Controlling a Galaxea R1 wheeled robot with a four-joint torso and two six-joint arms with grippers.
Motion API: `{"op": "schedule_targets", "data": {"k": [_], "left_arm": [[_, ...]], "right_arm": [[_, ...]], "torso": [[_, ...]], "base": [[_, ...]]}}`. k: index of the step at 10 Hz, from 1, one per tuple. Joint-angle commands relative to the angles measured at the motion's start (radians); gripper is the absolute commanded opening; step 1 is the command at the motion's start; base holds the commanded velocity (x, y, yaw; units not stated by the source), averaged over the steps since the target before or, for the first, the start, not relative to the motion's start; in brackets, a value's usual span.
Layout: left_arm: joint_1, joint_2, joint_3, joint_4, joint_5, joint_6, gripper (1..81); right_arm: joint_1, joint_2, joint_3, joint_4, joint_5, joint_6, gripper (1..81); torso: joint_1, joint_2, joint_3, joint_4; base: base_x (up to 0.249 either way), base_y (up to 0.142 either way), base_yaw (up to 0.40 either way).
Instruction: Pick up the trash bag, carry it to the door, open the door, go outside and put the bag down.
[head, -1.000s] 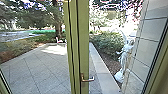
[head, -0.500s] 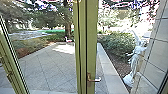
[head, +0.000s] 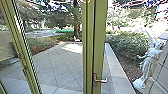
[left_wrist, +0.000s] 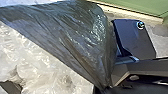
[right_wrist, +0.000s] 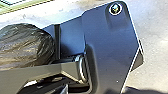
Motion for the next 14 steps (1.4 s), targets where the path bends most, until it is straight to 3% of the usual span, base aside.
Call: {"op": "schedule_targets", "data": {"k": [1,9,14], "left_arm": [[-0.047,-0.003,0.003,0.015,0.063,0.0,1.0],[-0.047,0.0,0.002,0.018,0.063,0.002,1.0],[-0.047,0.0,0.002,0.018,0.061,0.0,1.0]], "right_arm": [[0.044,-0.007,0.004,-0.008,-0.053,-0.001,81.1],[0.044,-0.006,0.003,-0.009,-0.053,-0.001,81.1],[0.044,-0.006,0.003,-0.009,-0.053,-0.001,81.1]], "torso": [[0.0,0.0,0.0,0.0],[0.0,0.0,0.0,0.0],[0.0,0.0,0.0,0.0]], "base": [[0.0,0.0,0.235],[0.0,0.0,0.219],[0.0,0.0,0.103]]}}
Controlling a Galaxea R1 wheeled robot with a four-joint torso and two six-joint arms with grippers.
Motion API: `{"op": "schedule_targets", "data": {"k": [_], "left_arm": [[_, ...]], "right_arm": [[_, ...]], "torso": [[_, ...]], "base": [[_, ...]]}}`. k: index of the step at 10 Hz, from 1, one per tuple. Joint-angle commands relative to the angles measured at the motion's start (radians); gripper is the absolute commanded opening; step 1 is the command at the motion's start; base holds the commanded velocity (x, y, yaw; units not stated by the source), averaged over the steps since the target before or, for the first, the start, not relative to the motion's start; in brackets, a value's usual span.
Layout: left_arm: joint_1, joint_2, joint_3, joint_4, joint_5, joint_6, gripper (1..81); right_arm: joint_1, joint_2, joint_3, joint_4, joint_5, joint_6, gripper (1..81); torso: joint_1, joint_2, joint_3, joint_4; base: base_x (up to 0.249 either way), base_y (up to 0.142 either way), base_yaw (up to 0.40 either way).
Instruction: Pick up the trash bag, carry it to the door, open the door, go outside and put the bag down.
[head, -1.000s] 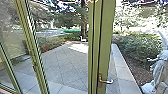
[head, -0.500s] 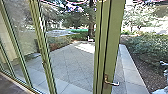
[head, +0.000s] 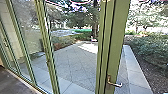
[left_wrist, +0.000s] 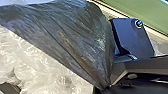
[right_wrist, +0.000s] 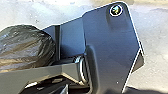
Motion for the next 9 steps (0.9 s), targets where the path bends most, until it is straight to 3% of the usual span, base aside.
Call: {"op": "schedule_targets", "data": {"k": [1,3,4,9], "left_arm": [[-0.05,-0.005,0.001,0.01,0.055,0.0,1.0],[-0.05,-0.005,0.001,0.007,0.055,-0.002,1.0],[-0.052,-0.004,-0.002,0.006,0.055,-0.002,1.0],[-0.053,0.011,-0.02,0.001,0.055,-0.005,1.0]], "right_arm": [[0.044,-0.008,0.007,-0.007,-0.054,-0.001,81.1],[0.044,-0.007,0.007,-0.008,-0.054,-0.001,81.1],[0.044,-0.007,0.007,-0.008,-0.054,-0.001,81.1],[0.046,-0.004,0.007,0.001,-0.054,-0.001,81.1]], "torso": [[0.0,0.0,0.0,0.0],[0.0,0.0,0.0,0.0],[0.0,0.0,0.0,0.0],[0.0,0.0,0.0,0.0]], "base": [[0.0,0.0,0.0],[0.0,0.0,-0.078],[0.0,-0.132,0.0],[0.0,0.0,0.0]]}}
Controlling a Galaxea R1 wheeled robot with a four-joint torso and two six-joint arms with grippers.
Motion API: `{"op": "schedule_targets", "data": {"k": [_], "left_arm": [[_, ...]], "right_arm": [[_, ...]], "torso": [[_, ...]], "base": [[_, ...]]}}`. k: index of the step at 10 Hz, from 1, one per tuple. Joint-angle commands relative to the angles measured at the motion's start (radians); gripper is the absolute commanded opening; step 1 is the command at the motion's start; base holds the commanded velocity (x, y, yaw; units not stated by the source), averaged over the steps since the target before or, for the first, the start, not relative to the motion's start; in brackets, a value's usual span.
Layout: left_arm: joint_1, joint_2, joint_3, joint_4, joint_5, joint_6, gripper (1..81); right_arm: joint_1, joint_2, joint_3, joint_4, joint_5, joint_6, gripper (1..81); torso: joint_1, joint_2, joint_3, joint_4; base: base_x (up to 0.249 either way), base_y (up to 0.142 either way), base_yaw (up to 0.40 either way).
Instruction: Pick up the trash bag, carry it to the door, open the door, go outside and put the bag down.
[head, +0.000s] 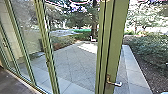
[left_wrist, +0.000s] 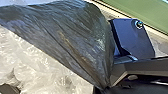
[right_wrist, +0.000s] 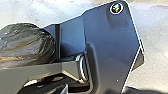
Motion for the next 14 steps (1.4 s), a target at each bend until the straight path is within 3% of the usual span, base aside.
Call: {"op": "schedule_targets", "data": {"k": [1,4,9,14], "left_arm": [[-0.05,-0.004,0.0,-0.001,0.058,-0.003,1.0],[-0.05,-0.011,0.002,-0.006,0.061,-0.009,1.0],[-0.047,-0.017,0.006,-0.013,0.084,-0.011,1.0],[-0.047,-0.014,0.008,-0.013,0.098,-0.011,1.0]], "right_arm": [[0.047,-0.004,0.009,0.002,-0.053,-0.001,81.1],[0.03,-0.032,0.068,0.001,-0.051,-0.001,81.1],[0.021,-0.275,0.476,-0.007,-0.039,0.002,81.1],[0.011,-0.451,0.728,-0.007,-0.025,-0.001,81.1]], "torso": [[0.0,0.0,0.0,0.0],[0.0,0.0,0.0,0.0],[0.0,0.0,0.0,0.0],[0.0,0.0,0.0,0.0]], "base": [[0.0,0.0,0.0],[0.0,0.0,0.0],[0.0,0.0,0.0],[0.0,0.0,0.0]]}}
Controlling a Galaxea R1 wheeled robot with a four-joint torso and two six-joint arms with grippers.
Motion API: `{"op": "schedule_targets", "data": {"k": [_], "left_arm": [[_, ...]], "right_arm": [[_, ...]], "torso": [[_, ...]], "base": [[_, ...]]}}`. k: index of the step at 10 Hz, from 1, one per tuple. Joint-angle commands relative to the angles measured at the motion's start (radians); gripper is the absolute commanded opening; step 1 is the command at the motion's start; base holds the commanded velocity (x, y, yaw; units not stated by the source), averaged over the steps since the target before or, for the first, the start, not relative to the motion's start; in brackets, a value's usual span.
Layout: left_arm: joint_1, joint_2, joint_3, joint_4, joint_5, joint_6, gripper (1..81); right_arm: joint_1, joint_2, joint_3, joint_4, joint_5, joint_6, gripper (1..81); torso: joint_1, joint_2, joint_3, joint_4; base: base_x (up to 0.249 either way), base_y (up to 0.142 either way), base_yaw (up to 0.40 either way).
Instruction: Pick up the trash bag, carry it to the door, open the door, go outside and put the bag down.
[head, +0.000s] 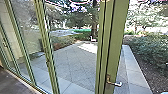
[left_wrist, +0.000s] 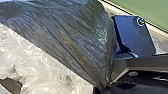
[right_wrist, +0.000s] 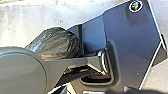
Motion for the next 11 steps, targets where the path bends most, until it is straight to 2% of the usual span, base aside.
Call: {"op": "schedule_targets", "data": {"k": [1,4,8,11], "left_arm": [[-0.047,-0.001,0.006,-0.006,0.062,-0.001,1.0],[-0.049,0.007,0.006,-0.004,0.062,-0.001,1.0],[-0.052,0.016,0.001,-0.006,0.062,-0.001,1.0],[-0.052,0.017,0.001,-0.006,0.062,-0.001,1.0]], "right_arm": [[0.03,-0.153,0.217,-0.011,-0.034,-0.001,81.1],[0.059,-0.312,0.408,-0.007,-0.02,-0.001,81.1],[0.105,-0.467,0.564,0.003,0.002,0.001,81.1],[0.182,-0.614,0.723,0.015,0.009,0.004,81.1]], "torso": [[0.0,0.0,0.0,0.0],[0.0,0.0,0.0,0.0],[0.0,0.0,0.0,0.0],[0.0,0.0,0.0,0.0]], "base": [[0.0,0.0,0.0],[0.0,0.0,0.0],[0.0,0.0,0.0],[0.0,0.0,0.0]]}}
